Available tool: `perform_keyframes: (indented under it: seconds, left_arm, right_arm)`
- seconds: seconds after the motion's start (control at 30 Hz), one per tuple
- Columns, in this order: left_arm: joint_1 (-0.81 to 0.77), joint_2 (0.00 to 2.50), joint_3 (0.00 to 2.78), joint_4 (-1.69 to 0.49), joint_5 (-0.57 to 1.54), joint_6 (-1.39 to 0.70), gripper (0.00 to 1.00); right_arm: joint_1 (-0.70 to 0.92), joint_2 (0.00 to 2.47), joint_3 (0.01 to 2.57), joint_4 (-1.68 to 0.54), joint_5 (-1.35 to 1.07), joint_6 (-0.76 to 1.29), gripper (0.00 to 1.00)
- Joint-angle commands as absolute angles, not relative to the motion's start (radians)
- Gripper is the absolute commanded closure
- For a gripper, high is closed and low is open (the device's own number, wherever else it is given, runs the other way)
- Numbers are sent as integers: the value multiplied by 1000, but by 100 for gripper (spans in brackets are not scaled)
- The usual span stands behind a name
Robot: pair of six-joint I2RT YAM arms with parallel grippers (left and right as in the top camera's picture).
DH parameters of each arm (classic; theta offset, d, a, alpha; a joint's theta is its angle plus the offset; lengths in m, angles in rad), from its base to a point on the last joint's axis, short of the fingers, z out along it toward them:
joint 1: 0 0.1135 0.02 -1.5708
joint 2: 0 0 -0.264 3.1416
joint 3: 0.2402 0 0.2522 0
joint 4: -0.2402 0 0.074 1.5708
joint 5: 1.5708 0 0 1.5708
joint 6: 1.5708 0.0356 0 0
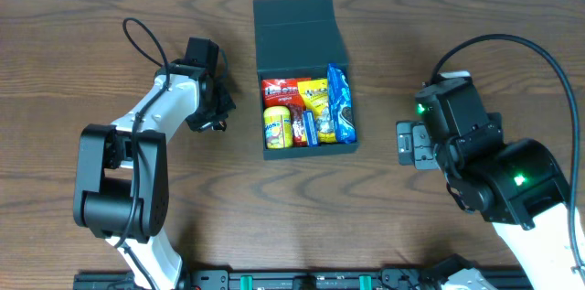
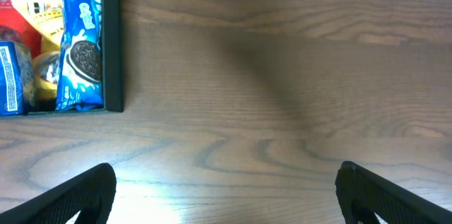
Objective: Pack container
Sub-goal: 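Grasp the black candy bar with the left gripper, then lower the black candy bar into the box center and release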
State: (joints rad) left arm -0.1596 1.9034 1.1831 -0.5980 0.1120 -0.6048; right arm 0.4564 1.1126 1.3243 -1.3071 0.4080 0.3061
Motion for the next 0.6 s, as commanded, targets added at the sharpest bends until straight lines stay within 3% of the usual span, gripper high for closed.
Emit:
perform_keyframes:
  seconds: [0.0, 0.33, 0.57]
  left_arm:
    - [-156, 1909, 1185, -601, 93, -605, 94]
    - [-177, 1826, 1415, -825, 97, -472, 94]
    - [-300, 1792, 1693, -1017, 132, -310, 94]
  right_arm:
    - [449, 1113, 1324, -1306, 415, 313, 1]
    - [449, 1113, 1324, -1304, 415, 313, 1]
    - [449, 1113, 1324, -1295, 415, 313, 1]
